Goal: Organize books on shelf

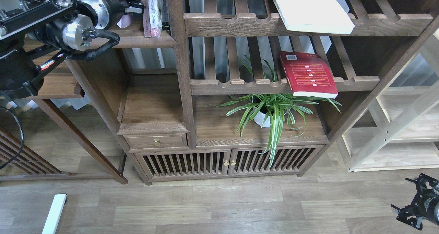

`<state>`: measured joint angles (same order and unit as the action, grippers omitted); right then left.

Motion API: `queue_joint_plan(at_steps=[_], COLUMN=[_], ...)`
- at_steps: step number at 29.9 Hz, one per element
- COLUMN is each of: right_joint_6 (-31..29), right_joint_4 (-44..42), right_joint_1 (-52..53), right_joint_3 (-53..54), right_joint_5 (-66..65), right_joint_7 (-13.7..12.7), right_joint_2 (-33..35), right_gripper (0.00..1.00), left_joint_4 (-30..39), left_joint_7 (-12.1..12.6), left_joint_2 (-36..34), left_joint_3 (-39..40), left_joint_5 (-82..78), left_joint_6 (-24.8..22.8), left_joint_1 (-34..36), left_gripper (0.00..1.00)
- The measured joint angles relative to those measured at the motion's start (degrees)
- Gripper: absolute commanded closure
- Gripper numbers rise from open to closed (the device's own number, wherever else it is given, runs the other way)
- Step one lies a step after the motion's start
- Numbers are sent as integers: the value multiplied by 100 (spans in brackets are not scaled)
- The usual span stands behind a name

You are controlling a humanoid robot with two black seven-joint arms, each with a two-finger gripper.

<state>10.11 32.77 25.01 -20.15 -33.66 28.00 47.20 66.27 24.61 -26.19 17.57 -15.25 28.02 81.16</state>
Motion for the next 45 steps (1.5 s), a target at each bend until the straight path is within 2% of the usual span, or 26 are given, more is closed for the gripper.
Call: queue_joint_plan(at_steps=[5,11,14,21,28,34,37,43,45], right_joint_6=[-10,-44,-51,-52,-36,-34,-22,-10,-10], right_joint_4=[-55,-69,-70,-70,-65,-61,-59,-52,-52], right_joint_1=[4,62,90,90,81,81,77,53,44], right_joint_3=[11,12,12,12,12,12,12,12,12], right_joint_5=[1,1,0,1,1,1,1,0,0], right_joint_7=[0,0,0,0,0,0,0,0,0], right_joint_2=[0,0,2,2,1,-2,-10,-18,-15], right_gripper=[0,0,0,0,0,0,0,0,0], left_joint_4=[0,1,-6,-8,-8,2,37,92,97], left_joint_7=[4,64,82,58,23,47,52,56,66], left_joint_2=[8,17,16,-49,-77,-82,-101,-105,-104], left_joint_3=[-41,-51,-52,-1,4,-15,-103,-386,-405], left_joint_5=[9,12,19,15,14,14,-21,-590,-648], left_joint_6=[0,0,-1,-3,-3,-2,-2,-3,-3], left_joint_1=[-64,-91,-100,-125,-144,-145,-136,-85,-69], left_gripper=[90,67,59,52,34,34,38,59,74])
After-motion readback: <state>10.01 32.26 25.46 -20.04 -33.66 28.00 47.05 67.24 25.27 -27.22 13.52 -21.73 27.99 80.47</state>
